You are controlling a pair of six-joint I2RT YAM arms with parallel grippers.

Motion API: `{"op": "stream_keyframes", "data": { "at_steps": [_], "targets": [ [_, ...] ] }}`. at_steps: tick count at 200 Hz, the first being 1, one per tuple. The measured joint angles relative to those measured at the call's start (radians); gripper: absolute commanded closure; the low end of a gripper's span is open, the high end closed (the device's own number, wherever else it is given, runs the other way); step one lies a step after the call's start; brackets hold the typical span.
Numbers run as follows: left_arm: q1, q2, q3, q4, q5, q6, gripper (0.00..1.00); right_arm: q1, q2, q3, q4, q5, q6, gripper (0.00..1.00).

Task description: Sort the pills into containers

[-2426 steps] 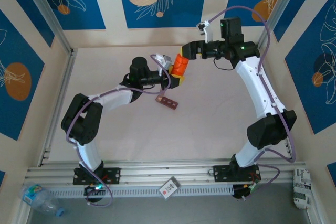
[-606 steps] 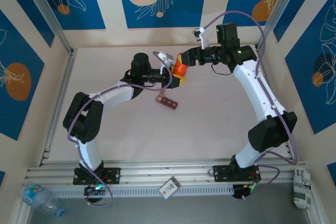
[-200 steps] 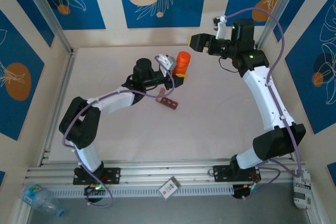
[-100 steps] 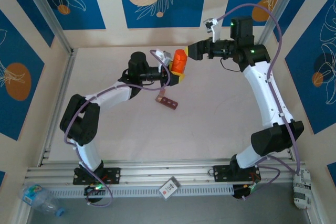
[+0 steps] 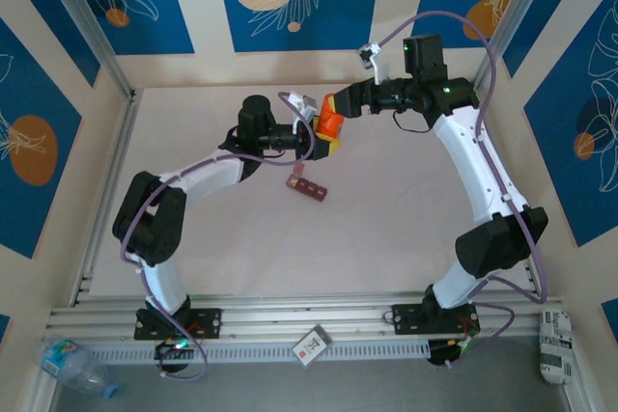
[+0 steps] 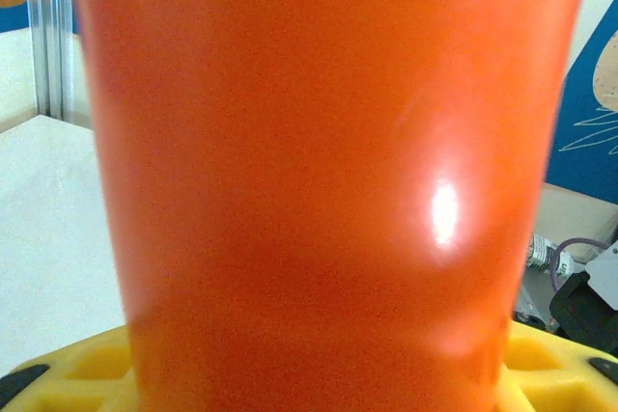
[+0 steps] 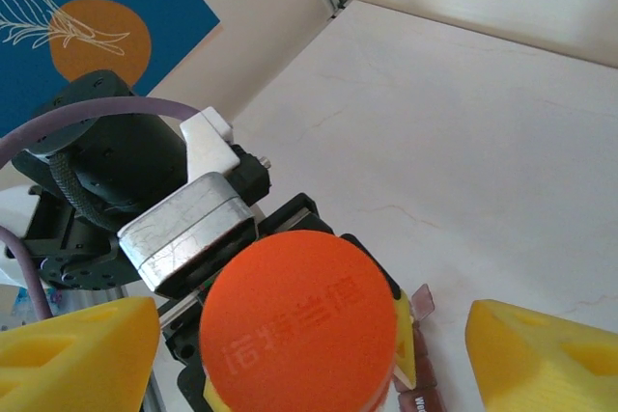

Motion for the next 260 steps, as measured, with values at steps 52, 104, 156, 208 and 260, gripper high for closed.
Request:
{"op": "stream_keyframes", "data": {
  "at_steps": [52, 104, 156, 208, 260],
  "targets": [
    [0.000, 0.000, 0.000, 0.000, 0.000, 0.000, 1.00, 0.021, 0.010, 0.014, -0.015, 0.005, -0.008, 0.33],
    [0.000, 0.001, 0.000, 0.000, 0.001, 0.000, 1.00, 0.023, 0.019, 0.015, -0.021, 0.019, -0.010, 0.43],
    [0.001, 0.001, 0.000, -0.013, -0.009, 0.001, 1.00, 0.040, 0.014, -0.001, 0.006, 0.061, 0.006, 0.51],
    [-0.019, -0.006, -0.009, -0.100, -0.164, 0.080, 1.00, 0.063, -0.053, -0.179, 0.191, 0.198, 0.156, 0.55],
    [-0.080, -0.052, -0.061, -0.166, -0.435, 0.189, 1.00, 0.108, -0.134, -0.360, 0.354, 0.365, 0.332, 0.55]
  ]
}}
